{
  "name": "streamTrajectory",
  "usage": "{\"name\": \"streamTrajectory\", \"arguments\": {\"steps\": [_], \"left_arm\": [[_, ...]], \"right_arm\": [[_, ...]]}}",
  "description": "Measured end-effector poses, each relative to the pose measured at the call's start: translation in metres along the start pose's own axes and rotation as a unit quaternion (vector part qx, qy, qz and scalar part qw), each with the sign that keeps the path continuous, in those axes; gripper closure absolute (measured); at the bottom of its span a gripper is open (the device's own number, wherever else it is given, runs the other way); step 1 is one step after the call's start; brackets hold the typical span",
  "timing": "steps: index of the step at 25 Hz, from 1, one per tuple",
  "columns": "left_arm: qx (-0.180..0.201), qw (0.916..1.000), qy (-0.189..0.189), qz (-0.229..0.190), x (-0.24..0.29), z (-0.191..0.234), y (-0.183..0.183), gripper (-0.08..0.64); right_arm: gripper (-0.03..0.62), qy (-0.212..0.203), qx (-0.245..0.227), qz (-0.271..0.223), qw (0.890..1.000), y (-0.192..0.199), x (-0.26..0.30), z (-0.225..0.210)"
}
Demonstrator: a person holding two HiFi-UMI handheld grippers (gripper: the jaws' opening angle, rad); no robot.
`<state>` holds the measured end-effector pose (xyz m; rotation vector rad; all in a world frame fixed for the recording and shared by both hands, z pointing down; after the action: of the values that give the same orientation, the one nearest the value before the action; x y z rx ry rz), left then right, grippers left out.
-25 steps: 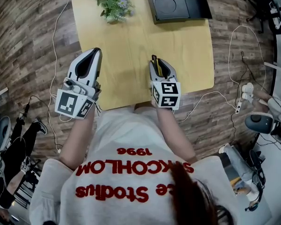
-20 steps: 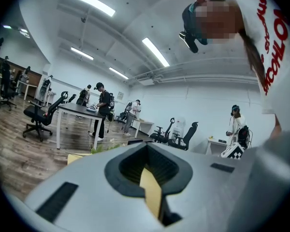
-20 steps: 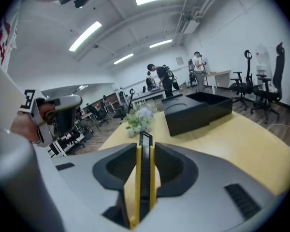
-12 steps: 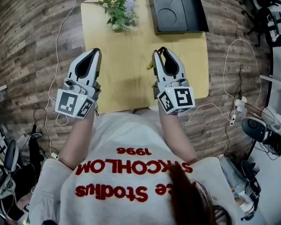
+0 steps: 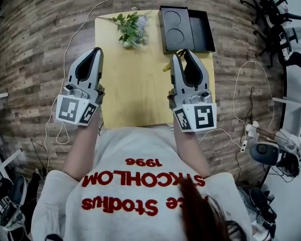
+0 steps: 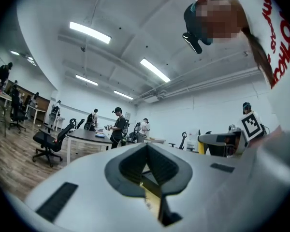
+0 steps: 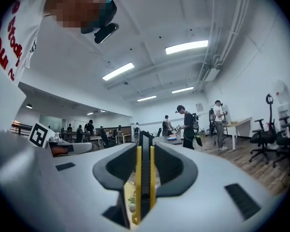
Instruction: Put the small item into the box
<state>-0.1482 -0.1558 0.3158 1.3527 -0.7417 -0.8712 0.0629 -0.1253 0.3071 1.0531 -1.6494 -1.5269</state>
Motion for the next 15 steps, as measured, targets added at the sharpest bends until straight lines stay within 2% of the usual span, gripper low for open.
{"name": "streamTrajectory", "arguments": {"steps": [7,15], "left_arm": [[0.019,0.9993,-0.007,-0.031,0.003,0.000,-0.029,0.552],[0.036,0.9986,0.007,-0.038,0.012,-0.012,-0.040,0.552]], "right_arm": [[0.480,-0.005,-0.029,-0.031,0.999,-0.042,-0.014,0.002],[0.481,0.004,-0.031,-0.038,0.999,-0.052,-0.025,-0.008]]}}
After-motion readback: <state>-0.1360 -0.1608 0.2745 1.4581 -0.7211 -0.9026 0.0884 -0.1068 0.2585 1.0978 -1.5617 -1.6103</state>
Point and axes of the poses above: the fingertips, and each gripper's own axes: x forward along the fingers, z to its left, y out of its underside, the point moved 1 cm from there along -x, backward along the fingers, and after that the axes turned 7 degrees about -y, right-handed, at the moved point
